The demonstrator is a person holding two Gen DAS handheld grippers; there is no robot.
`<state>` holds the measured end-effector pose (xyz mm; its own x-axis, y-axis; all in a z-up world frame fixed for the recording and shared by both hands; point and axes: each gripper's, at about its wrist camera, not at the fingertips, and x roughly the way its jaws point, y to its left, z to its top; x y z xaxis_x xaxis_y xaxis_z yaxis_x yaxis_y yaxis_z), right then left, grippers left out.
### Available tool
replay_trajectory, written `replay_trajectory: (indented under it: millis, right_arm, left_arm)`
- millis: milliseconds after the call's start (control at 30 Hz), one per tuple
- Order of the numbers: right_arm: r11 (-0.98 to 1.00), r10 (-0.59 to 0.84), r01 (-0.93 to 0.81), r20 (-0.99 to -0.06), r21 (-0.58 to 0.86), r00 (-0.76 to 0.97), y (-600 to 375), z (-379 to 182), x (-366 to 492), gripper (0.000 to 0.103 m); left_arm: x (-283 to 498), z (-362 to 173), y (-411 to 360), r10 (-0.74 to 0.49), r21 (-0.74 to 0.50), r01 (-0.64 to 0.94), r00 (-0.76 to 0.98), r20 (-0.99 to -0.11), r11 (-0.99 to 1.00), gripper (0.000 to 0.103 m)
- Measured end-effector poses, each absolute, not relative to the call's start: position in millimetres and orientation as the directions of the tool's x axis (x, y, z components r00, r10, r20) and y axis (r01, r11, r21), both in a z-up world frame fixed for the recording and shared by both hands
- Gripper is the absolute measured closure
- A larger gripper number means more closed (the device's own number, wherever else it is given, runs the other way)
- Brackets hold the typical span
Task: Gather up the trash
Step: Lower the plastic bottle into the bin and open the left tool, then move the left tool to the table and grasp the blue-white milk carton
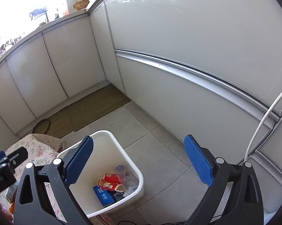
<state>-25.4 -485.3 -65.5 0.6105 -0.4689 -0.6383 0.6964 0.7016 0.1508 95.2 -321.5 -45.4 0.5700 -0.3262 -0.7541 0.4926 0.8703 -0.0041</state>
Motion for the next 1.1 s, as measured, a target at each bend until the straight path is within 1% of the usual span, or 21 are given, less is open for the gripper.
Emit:
replay_trajectory:
  millis: [433, 767, 933, 1100]
  right_arm:
    - [0.772, -0.412, 0.622, -0.641, 0.132, 0.648, -435.7, -62.0, -1.3, 0.009]
    - [0.849, -0.337, 0.520, -0.661, 0.094, 0.670, -368.6, -69.4, 27.8, 0.009]
    - [0.893, -0.289, 0.445, -0.679, 0.063, 0.675, -325.7, -76.7, 43.6, 0.009]
    - [0.922, -0.247, 0.384, -0.697, 0.043, 0.673, -291.0, -82.1, 54.8, 0.009]
  left_arm:
    - [104.2, -51.2, -261.4, -0.264, -0.013, 0.403, 0.574, -0.775, 0.915, 0.012]
    - [124.1, -72.6, -182.7, -0.176, -0.021, 0.274, 0.555, -0.813, 0.962, 0.012]
    - [135.4, -86.5, -135.8, -0.120, -0.007, 0.204, 0.544, -0.830, 0.979, 0.012]
    - [154.6, -106.5, -94.2, -0.039, 0.061, 0.175, 0.521, -0.853, 0.983, 0.012]
